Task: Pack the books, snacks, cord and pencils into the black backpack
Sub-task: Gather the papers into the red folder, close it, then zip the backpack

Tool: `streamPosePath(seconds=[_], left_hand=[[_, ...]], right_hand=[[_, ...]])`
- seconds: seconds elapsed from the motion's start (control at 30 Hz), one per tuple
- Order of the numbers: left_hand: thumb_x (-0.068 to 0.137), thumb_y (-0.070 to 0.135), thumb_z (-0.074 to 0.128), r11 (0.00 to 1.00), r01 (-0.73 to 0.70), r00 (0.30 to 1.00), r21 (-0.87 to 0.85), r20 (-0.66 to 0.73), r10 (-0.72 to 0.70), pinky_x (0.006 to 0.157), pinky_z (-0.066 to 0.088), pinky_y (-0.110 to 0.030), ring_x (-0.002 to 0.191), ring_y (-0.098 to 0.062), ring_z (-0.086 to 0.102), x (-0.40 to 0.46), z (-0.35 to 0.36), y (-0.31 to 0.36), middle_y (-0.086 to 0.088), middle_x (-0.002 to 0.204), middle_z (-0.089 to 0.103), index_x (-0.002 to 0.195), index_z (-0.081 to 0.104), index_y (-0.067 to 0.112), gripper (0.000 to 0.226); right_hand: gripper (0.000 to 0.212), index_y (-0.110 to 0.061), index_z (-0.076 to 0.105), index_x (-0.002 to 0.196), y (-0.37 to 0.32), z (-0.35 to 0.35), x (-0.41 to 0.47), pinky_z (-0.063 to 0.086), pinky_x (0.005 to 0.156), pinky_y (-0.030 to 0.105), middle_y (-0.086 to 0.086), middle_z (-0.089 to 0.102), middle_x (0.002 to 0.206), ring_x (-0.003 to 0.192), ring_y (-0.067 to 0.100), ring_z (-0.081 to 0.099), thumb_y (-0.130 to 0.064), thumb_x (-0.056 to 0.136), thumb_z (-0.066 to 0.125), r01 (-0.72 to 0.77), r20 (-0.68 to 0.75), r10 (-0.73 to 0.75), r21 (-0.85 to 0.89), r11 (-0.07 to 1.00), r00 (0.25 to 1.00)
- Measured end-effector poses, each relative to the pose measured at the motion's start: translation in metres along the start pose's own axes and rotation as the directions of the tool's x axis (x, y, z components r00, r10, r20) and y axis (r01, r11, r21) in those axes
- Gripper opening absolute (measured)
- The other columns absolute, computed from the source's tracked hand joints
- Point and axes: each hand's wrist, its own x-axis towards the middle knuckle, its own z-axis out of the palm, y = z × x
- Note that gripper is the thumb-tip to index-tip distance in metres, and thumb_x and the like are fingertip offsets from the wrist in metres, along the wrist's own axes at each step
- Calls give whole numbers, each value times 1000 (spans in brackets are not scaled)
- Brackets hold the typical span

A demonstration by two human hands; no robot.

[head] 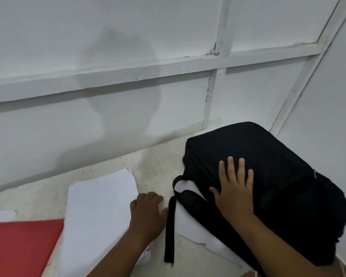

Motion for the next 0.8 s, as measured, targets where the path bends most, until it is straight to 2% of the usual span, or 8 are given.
streamPosePath(seconds=[0.07, 0.13, 0.27, 0.37, 0.43, 0.53, 0.6, 0.8], left_hand=[[94, 51, 51, 1000, -7, 1000, -9, -10, 6, 101, 29, -34, 125, -18, 43, 4, 6, 4, 9, 130, 50, 128, 59, 27, 42], [93, 53, 53, 1000, 17, 999, -11, -32, -17, 97, 31, -33, 120, -17, 44, 6, 8, 6, 9, 124, 50, 123, 60, 27, 40], [87, 61, 58, 1000, 22, 998, 0, -63, -22, 94, 32, -32, 114, -16, 45, 11, 12, 5, 10, 118, 51, 114, 60, 29, 42], [90, 59, 57, 999, 24, 996, -43, -87, -27, 89, 30, -31, 110, -16, 45, 13, 14, 4, 10, 114, 52, 109, 62, 27, 38], [91, 57, 57, 997, 31, 993, -67, -111, -38, 86, 29, -31, 110, -18, 46, 13, 15, 5, 9, 113, 53, 108, 63, 26, 35], [86, 63, 60, 999, 32, 996, -14, -82, -33, 91, 34, -32, 112, -17, 43, 11, 18, 5, 8, 117, 50, 113, 59, 28, 44], [82, 66, 63, 1000, 24, 997, -10, -73, -25, 93, 36, -32, 112, -17, 43, 11, 20, 6, 7, 118, 49, 114, 58, 28, 49], [90, 45, 66, 993, 3, 998, -117, -59, -10, 89, 43, -29, 110, -17, 46, 16, 18, 10, 7, 115, 54, 114, 60, 25, 31]], right_hand=[[62, -12, 46, 147, 2, 1, 1, 9, 119, 58, 11, 36, 157, 149, 41, 13, -42, 93, 51, 25, -52, -25, 7, 1000, 998], [55, -15, 53, 142, 4, -6, 8, 12, 118, 57, 7, 47, 150, 147, 43, 21, -41, 95, 39, 35, -40, -33, 42, 998, 999], [42, -22, 52, 142, 13, -38, 32, 14, 119, 55, 1, 51, 148, 148, 42, 20, -28, 101, 52, -45, 44, 36, 222, 974, 998], [39, -24, 52, 142, 27, -71, 48, 10, 122, 46, -1, 48, 150, 150, 33, 17, -24, 103, 49, -164, 76, 145, 475, 864, 987], [37, -24, 56, 139, 38, -92, 57, 18, 121, 38, 0, 52, 146, 149, 29, 24, -25, 103, 51, -200, 80, 188, 564, 801, 979], [33, -22, 63, 132, 52, -123, 68, 35, 107, 26, 1, 63, 134, 134, 21, 48, -27, 101, 53, -224, 70, 233, 628, 745, 970], [29, -23, 67, 127, 57, -133, 71, 37, 92, 22, -1, 69, 121, 115, 14, 59, -27, 101, 53, -238, 84, 245, 668, 705, 966], [27, -25, 69, 124, 54, -133, 68, 38, 89, 23, -8, 68, 113, 104, 9, 58, -28, 101, 55, -258, 114, 253, 703, 663, 961]])
